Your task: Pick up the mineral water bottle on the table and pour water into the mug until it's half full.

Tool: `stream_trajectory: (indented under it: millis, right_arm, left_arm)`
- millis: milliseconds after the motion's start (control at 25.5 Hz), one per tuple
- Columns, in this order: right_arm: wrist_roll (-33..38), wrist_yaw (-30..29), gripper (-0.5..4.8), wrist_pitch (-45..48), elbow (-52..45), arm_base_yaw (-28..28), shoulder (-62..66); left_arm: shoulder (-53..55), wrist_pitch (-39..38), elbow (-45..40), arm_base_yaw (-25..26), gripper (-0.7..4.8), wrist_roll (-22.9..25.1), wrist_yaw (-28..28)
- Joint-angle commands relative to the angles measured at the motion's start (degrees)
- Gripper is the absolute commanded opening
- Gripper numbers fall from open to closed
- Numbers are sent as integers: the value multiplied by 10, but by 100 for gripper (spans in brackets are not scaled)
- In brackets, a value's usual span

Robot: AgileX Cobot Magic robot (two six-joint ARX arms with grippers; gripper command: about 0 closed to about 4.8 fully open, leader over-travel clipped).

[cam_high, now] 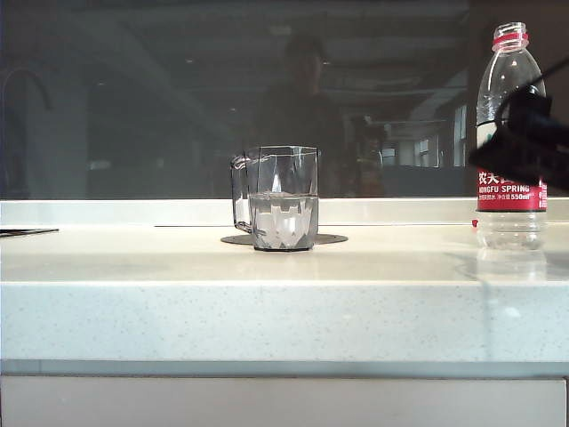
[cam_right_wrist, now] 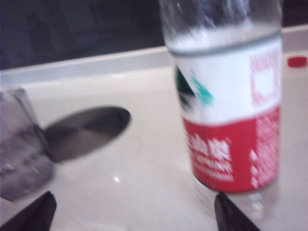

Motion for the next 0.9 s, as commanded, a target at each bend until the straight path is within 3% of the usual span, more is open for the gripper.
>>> stream_trajectory:
  millis: [39, 157, 235, 313, 352, 431, 548, 744, 901]
  right_arm:
    - [23, -1, 479, 18, -2, 18, -31]
    - [23, -6, 462, 17, -2, 25, -57]
    - [23, -25, 288, 18, -2, 31, -94]
    - [23, -40, 159, 18, 0, 31, -130]
    - [25, -43, 126, 18, 2, 31, -146]
    - [38, -57, 89, 17, 5, 31, -169]
    - [62, -67, 77, 17, 9, 31, -204]
    - [66, -79, -6, -1, 8, 31, -261]
    - [78, -78, -6, -62, 8, 31, -311]
  left_arm:
    - [0, 5, 2, 31, -4, -2, 1]
    - [0, 5, 2, 55, -4, -2, 1]
    - [0, 5, 2, 73, -4, -2, 1]
    - [0, 5, 2, 83, -4, -2, 1]
    - [0, 5, 2, 87, -4, -2, 1]
    - [0, 5, 2, 92, -4, -2, 1]
    - [0, 5, 2, 103, -4, -2, 3]
    - [0, 5, 2, 130, -4, -2, 3]
    - [0, 5, 2, 148, -4, -2, 1]
